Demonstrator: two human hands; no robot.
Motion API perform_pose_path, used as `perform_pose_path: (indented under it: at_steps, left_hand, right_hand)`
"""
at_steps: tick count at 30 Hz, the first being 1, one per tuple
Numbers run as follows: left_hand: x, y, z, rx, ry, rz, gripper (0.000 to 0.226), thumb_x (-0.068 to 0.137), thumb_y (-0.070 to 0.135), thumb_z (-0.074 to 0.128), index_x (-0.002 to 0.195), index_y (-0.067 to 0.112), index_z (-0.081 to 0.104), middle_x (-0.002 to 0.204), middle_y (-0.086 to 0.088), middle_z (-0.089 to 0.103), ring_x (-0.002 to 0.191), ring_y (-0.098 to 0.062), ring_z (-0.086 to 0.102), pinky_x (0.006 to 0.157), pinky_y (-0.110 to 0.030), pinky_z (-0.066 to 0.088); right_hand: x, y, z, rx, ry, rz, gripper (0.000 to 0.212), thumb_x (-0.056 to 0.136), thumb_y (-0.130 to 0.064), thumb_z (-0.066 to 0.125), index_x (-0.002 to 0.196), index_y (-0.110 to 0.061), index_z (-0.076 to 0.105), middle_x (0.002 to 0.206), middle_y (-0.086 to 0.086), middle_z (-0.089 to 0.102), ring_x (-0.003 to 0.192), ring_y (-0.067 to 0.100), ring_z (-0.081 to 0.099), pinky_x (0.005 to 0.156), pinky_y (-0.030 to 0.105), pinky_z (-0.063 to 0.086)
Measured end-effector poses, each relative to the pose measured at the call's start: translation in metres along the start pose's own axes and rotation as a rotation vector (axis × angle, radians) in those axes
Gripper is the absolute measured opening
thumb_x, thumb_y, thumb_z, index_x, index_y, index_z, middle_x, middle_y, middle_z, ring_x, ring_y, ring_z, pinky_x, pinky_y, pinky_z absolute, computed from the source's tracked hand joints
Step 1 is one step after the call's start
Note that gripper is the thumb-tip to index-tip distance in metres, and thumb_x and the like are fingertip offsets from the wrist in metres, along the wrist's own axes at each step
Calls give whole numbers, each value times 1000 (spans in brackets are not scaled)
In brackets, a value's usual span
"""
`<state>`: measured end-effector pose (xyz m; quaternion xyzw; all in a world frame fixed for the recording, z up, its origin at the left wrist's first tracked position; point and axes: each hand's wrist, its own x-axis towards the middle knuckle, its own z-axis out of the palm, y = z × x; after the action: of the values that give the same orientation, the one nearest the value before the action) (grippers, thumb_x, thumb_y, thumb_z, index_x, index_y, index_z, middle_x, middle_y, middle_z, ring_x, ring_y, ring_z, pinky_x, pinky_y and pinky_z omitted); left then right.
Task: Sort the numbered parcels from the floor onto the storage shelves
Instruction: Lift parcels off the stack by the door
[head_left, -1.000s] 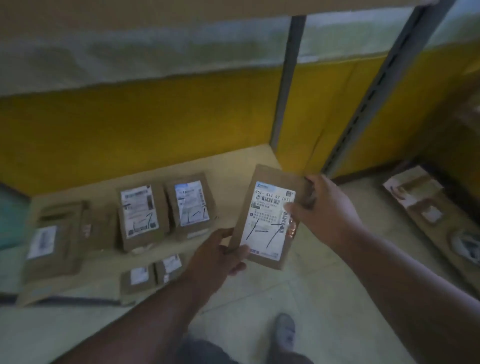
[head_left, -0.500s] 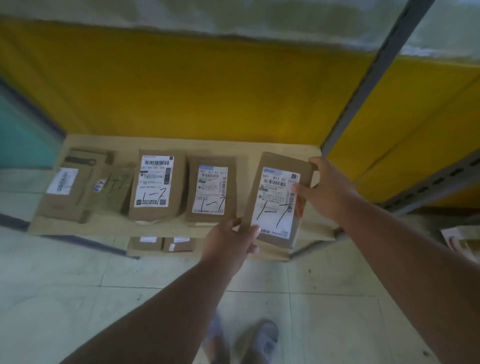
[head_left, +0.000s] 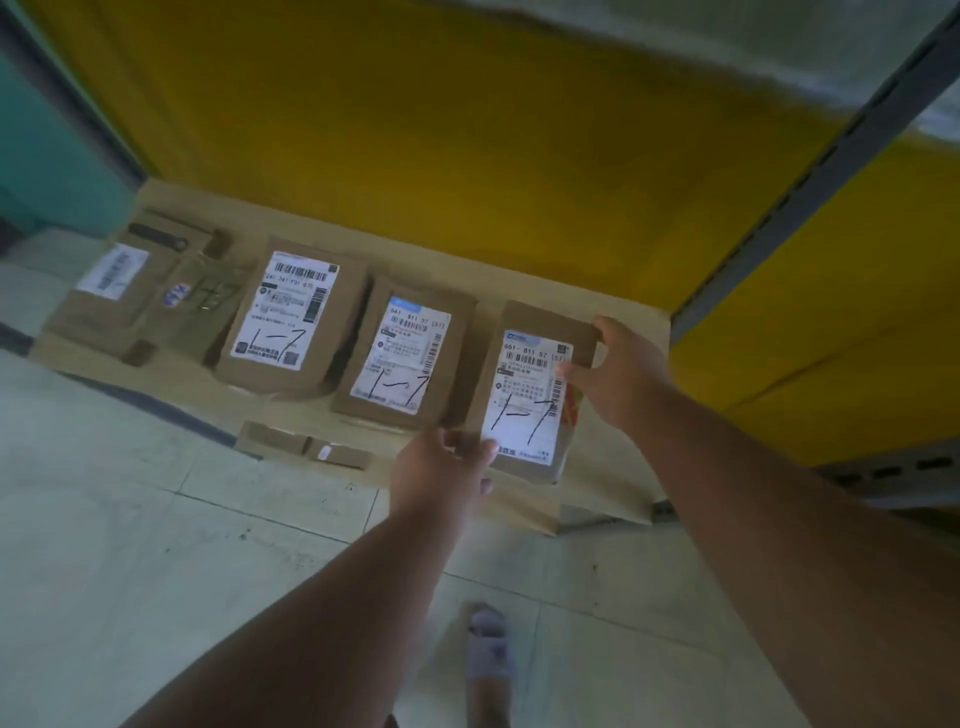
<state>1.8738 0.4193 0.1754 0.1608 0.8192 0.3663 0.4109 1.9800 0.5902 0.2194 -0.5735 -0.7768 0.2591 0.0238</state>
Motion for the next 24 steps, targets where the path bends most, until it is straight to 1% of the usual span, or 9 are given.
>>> perform_pose_path:
  at_steps: [4,5,8,10,11,13,15,19,24]
  left_hand:
    - [7,-3,10,-35,43,-43,20,89,41,71,81,23,66,68,3,75,59,-7,73,69,-42,64]
    - [8,-3,11,-47,43,-49,20,89,40,71,81,23,66,66,3,75,61,-9,73,70,-44,63]
    - [7,1,13,-57,33,-44,22,89,40,70,87,19,62,70,3,75,67,-12,75,74,-44,63]
    - [-2,4,10,-60,41,-41,28,88,43,71,96,22,54,83,6,72,70,-13,75,77,-43,62]
    - [-8,4,6,-55,57,-44,33,86,45,71,107,25,55,89,7,70,71,-13,75,78,-43,62]
    - [-25,0,-4,-15,80,-28,39,85,46,72,114,26,55,98,7,68,79,-15,73,79,-39,60]
    - [-47,-8,-20,86,93,29,34,86,41,71,113,25,57,103,8,67,87,-13,66,79,-28,51]
    - [-94,-33,-76,171,211,141,23,84,34,73,104,28,64,102,11,64,78,-1,62,71,-23,44]
    - [-132,-75,-172,164,441,160,23,85,31,75,106,28,66,102,12,62,79,6,60,65,-6,37]
  right_hand:
    - [0,6,6,-45,-30,-56,66,89,-40,69,146,-21,44,145,3,53,127,26,54,98,37,46]
    - [-4,7,5,-36,-31,-73,63,89,-41,69,144,-21,46,143,3,54,123,24,56,94,35,47]
    - [-27,4,1,-21,9,-161,49,89,-39,68,133,-22,55,126,2,58,103,19,61,75,27,44]
    - [-46,-1,-5,-25,14,-240,47,89,-38,68,132,-22,54,128,1,54,109,18,57,81,27,44]
    - [-55,-4,-9,-20,2,-278,48,90,-38,67,133,-23,53,131,0,52,114,18,54,86,28,45]
    - [-74,-11,-17,-9,-10,-354,47,90,-39,65,134,-24,52,134,-3,49,118,17,52,90,26,42]
    - [-94,-24,-23,21,10,-435,45,91,-36,65,132,-23,53,133,-4,50,116,16,53,89,25,42]
    - [-140,-69,-22,115,35,-625,42,86,-30,70,125,-19,57,122,0,58,107,18,59,82,28,47]
    - [-200,-159,-8,194,-31,-855,39,85,-29,69,122,-19,58,117,-4,59,103,12,58,78,22,46]
